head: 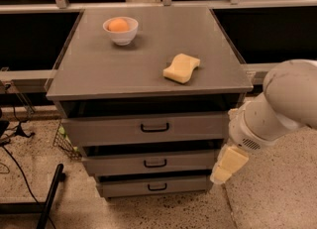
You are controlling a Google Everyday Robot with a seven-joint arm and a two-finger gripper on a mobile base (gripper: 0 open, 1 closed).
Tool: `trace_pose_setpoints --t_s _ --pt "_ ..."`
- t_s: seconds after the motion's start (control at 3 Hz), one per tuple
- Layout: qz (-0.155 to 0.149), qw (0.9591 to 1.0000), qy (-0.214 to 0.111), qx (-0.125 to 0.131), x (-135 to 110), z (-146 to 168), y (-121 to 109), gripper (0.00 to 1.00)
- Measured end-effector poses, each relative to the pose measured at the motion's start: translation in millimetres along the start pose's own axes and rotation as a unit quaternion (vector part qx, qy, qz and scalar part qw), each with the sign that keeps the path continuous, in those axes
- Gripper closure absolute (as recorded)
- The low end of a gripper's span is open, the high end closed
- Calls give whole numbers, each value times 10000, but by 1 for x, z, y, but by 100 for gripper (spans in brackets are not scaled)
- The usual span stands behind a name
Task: Open middle drawer
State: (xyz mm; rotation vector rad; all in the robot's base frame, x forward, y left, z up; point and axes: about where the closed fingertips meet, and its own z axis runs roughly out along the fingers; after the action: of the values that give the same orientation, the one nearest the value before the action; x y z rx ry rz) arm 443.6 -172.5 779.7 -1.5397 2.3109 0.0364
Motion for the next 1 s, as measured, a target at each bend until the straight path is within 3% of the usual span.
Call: trace_pose_setpoints --t_s 0.33,0.67,1.0 --pt "0 10000 0 0 0 0 0 0" --pt "242 9993 -210 -182 5 36 10 0" --pt "644 9936 -673 -637 6 119 39 0"
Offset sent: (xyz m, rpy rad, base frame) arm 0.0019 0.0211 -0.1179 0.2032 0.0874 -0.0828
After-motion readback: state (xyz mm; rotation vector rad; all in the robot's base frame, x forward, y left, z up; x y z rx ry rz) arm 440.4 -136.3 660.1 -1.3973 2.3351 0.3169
